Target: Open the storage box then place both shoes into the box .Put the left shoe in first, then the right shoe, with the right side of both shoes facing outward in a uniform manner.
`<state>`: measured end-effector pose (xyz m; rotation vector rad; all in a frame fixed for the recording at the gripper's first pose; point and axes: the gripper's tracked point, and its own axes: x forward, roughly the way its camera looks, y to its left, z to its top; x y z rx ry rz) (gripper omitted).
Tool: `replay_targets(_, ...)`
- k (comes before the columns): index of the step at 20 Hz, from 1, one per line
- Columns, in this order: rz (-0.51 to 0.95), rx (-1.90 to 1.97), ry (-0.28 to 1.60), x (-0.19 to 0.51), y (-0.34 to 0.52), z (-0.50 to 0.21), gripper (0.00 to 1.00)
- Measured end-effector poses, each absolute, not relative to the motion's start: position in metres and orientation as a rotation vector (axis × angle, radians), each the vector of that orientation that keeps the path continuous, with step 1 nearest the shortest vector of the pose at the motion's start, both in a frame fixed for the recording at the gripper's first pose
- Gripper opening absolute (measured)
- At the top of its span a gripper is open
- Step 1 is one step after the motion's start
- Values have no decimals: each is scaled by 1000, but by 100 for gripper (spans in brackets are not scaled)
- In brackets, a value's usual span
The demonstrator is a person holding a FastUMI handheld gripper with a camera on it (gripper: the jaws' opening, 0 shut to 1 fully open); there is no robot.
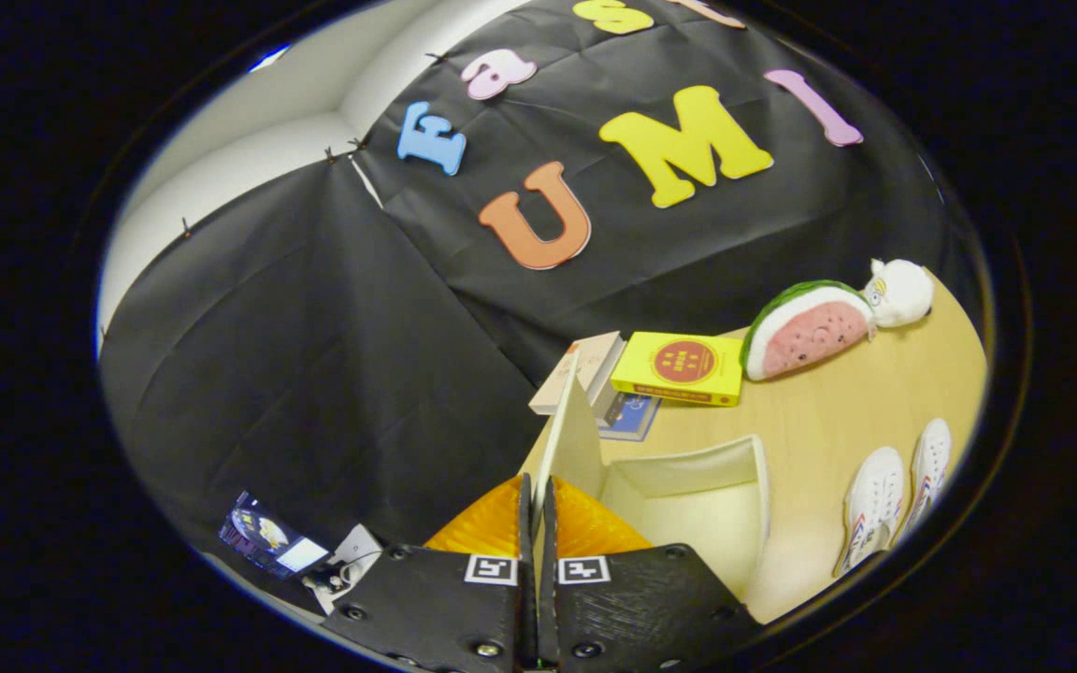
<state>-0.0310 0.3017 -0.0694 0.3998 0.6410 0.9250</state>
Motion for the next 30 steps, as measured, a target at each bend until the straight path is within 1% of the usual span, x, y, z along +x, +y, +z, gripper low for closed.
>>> replay_targets(3, 952, 330, 618, -44, 343, -58, 1)
replay_targets(6, 941, 222, 562, -51, 375, -55, 21)
replay_targets(10, 911, 168, 497, -63, 395, -54, 66)
replay_targets(12, 878, 152, 474, -61, 395, -55, 81)
replay_targets(14, 835, 138, 454, -54, 387, -56, 88)
replay_targets(15, 815, 131, 442, -51, 382, -56, 88)
replay_targets(17, 767, 117, 415, -42, 364, -54, 92)
replay_targets(18, 743, 113, 402, -38, 353, -54, 93)
replay_targets(23, 632, 95, 380, -22, 284, -63, 93)
replay_targets(30, 477, 53, 378, 9, 159, -83, 93)
